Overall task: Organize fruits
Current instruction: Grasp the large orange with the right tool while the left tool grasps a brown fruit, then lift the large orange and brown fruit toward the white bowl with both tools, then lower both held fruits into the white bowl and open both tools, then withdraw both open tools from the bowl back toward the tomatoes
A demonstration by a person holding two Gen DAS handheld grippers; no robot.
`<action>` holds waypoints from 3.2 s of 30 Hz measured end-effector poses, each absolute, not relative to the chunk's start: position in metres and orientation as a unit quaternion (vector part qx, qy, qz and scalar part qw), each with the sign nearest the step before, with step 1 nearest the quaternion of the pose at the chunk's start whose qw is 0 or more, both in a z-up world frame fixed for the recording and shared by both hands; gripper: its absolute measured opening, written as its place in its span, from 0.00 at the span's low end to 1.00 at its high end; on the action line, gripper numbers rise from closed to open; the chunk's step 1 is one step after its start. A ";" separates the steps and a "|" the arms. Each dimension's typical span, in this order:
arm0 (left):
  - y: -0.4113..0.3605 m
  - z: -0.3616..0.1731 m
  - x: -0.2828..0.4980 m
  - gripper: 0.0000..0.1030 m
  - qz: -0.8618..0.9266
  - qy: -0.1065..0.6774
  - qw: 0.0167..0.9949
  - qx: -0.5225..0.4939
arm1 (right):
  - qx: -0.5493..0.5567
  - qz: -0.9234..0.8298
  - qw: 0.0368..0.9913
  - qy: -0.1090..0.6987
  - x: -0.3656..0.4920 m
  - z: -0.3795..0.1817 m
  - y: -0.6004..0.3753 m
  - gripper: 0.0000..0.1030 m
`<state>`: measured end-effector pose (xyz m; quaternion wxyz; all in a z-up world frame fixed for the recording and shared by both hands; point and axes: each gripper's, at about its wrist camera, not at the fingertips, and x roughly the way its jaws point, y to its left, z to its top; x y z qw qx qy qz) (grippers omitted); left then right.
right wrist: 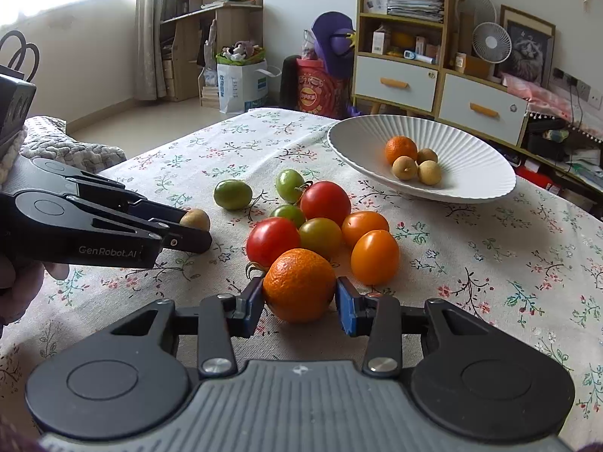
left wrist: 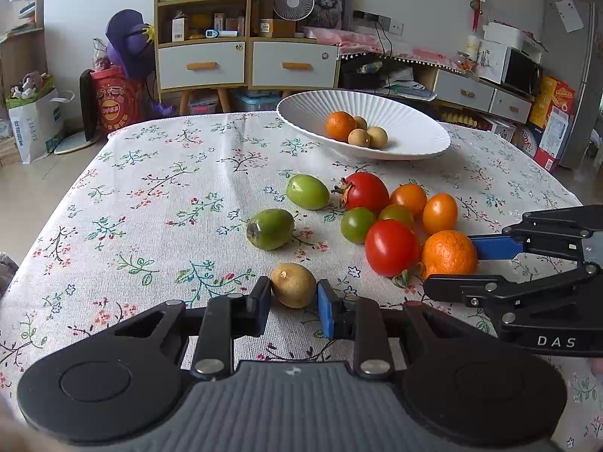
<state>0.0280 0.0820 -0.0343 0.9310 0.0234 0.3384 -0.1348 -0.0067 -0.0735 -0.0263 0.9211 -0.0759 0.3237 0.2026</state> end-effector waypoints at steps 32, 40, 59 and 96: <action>0.046 0.004 0.046 0.15 -0.156 0.317 0.935 -0.013 | -0.035 0.181 0.940 0.287 0.019 0.013 -0.106 0.36; 0.024 0.015 0.070 0.15 -0.164 0.313 0.935 -0.019 | -0.020 0.157 0.945 0.286 0.045 0.019 -0.129 0.36; 0.008 -0.002 0.148 0.15 -0.148 0.332 0.931 0.026 | 0.007 0.122 0.942 0.314 0.121 -0.006 -0.162 0.36; 0.006 0.008 0.145 0.39 -0.146 0.329 0.931 0.065 | -0.024 0.125 0.942 0.311 0.118 0.013 -0.159 0.49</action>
